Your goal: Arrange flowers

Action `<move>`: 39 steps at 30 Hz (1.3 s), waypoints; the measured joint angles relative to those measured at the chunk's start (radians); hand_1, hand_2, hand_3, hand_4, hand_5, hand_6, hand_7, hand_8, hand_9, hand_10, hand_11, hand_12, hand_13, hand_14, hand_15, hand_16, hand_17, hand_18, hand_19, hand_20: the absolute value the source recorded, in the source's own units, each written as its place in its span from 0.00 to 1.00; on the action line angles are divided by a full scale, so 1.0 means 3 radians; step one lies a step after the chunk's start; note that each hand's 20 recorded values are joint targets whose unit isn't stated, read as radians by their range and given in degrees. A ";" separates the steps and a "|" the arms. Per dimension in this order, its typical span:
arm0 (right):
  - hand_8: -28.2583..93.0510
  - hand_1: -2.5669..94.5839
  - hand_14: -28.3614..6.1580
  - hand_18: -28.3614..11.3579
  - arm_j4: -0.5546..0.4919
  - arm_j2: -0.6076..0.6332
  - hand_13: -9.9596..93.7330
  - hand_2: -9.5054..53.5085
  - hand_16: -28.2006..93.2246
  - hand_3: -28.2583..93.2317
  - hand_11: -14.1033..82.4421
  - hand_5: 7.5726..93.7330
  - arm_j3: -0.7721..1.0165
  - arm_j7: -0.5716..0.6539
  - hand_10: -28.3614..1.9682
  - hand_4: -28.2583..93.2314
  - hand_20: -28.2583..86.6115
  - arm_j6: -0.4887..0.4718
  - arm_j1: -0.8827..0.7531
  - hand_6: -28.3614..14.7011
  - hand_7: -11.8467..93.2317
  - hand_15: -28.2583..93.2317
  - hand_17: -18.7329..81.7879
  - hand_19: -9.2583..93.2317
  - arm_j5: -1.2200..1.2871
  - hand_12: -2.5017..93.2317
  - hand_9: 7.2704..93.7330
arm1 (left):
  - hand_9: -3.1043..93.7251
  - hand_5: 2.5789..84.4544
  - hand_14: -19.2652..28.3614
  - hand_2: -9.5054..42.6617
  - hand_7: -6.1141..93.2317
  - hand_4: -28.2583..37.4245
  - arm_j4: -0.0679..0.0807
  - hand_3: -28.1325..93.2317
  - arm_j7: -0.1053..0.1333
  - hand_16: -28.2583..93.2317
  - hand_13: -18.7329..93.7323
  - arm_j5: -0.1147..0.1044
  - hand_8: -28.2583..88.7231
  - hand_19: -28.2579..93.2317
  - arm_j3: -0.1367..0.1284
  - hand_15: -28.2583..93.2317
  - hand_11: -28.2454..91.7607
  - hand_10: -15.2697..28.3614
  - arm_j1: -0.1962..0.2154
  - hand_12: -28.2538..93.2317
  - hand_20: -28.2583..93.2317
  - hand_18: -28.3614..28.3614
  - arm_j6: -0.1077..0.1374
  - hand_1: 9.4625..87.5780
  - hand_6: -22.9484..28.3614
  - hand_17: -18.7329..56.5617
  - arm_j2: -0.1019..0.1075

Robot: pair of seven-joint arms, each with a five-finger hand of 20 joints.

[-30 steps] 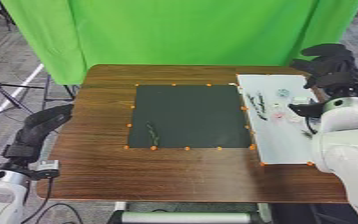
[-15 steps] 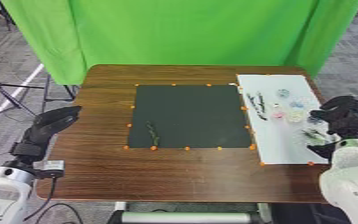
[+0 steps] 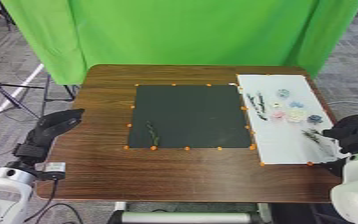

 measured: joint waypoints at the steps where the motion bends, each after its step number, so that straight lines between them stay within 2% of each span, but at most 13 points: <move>1: 0.20 0.45 0.68 0.38 0.0006 0.0000 0.94 0.00 0.51 0.74 0.40 0.63 -0.0005 0.0002 0.43 0.16 0.62 -0.0007 0.0000 0.58 0.36 0.64 0.76 0.96 0.0003 0.30 0.78 | 0.42 0.49 0.79 0.06 0.19 0.19 -0.0001 0.74 -0.0004 0.23 0.46 0.0006 0.19 0.34 0.0000 0.36 0.36 0.70 0.0000 0.32 0.37 0.76 -0.0010 0.24 0.53 0.36 -0.0002; 11: 0.19 0.46 0.69 0.38 0.0092 0.0000 0.94 0.00 0.51 0.74 0.41 0.63 -0.0087 0.0016 0.45 0.15 0.62 -0.0054 -0.0018 0.58 0.36 0.64 0.76 0.96 0.0003 0.31 0.79 | 0.42 0.49 0.79 0.06 0.18 0.19 -0.0023 0.74 -0.0050 0.23 0.46 0.0032 0.19 0.34 -0.0028 0.36 0.36 0.70 0.0020 0.32 0.37 0.76 -0.0068 0.24 0.53 0.36 -0.0038; 12: 0.21 0.46 0.69 0.38 0.0107 0.0000 0.94 0.00 0.51 0.73 0.42 0.63 -0.0101 0.0019 0.45 0.15 0.62 -0.0055 -0.0018 0.58 0.36 0.64 0.76 0.96 0.0002 0.30 0.79 | 0.42 0.49 0.79 0.06 0.19 0.19 -0.0026 0.74 -0.0052 0.23 0.46 0.0033 0.19 0.34 -0.0030 0.36 0.36 0.70 0.0025 0.32 0.37 0.76 -0.0071 0.24 0.53 0.36 -0.0042; 14: 0.32 0.50 0.69 0.39 0.0144 0.0000 0.95 0.00 0.51 0.72 0.43 0.62 -0.0133 0.0026 0.46 0.14 0.61 -0.0057 -0.0018 0.59 0.36 0.64 0.76 0.97 -0.0002 0.30 0.80 | 0.42 0.49 0.79 0.06 0.18 0.19 -0.0029 0.74 -0.0057 0.23 0.46 0.0034 0.19 0.34 -0.0031 0.36 0.36 0.70 0.0032 0.32 0.37 0.76 -0.0081 0.24 0.53 0.36 -0.0047; 16: 0.38 0.53 0.70 0.39 0.0179 0.0000 0.95 0.00 0.51 0.69 0.44 0.62 -0.0166 0.0033 0.49 0.14 0.61 -0.0057 -0.0018 0.59 0.36 0.64 0.77 0.97 -0.0006 0.31 0.81 | 0.42 0.49 0.79 0.06 0.18 0.19 -0.0029 0.74 -0.0062 0.23 0.46 0.0038 0.19 0.34 -0.0031 0.36 0.36 0.70 0.0035 0.32 0.37 0.76 -0.0091 0.24 0.53 0.36 -0.0051; 19: 0.42 0.61 0.71 0.40 0.0226 0.0002 0.95 0.00 0.51 0.62 0.41 0.64 -0.0220 0.0051 0.56 0.17 0.61 -0.0057 -0.0014 0.60 0.37 0.64 0.77 0.97 -0.0023 0.40 0.85 | 0.42 0.49 0.79 0.06 0.18 0.19 -0.0030 0.74 -0.0069 0.23 0.46 0.0042 0.19 0.34 -0.0031 0.36 0.36 0.70 0.0038 0.32 0.37 0.76 -0.0104 0.24 0.53 0.36 -0.0057; 27: 0.43 0.67 0.74 0.43 0.0287 0.0024 0.98 0.00 0.52 0.63 0.42 0.69 -0.0316 0.0062 0.61 0.16 0.61 -0.0003 0.0047 0.63 0.42 0.64 0.80 0.97 -0.0078 0.43 0.91 | 0.42 0.49 0.79 0.06 0.18 0.19 -0.0031 0.73 -0.0081 0.23 0.46 0.0060 0.19 0.34 -0.0025 0.36 0.36 0.70 0.0037 0.32 0.37 0.76 -0.0132 0.24 0.53 0.36 -0.0062; 39: 0.39 0.69 0.77 0.46 0.0200 0.0058 1.00 0.00 0.52 0.64 0.43 0.72 -0.0264 0.0011 0.59 0.15 0.61 0.0056 0.0064 0.60 0.45 0.63 0.83 0.98 0.0010 0.42 0.94 | 0.42 0.49 0.79 0.07 0.18 0.19 -0.0036 0.73 -0.0087 0.23 0.46 0.0059 0.19 0.34 -0.0030 0.36 0.36 0.70 0.0039 0.32 0.37 0.76 -0.0140 0.24 0.53 0.36 -0.0066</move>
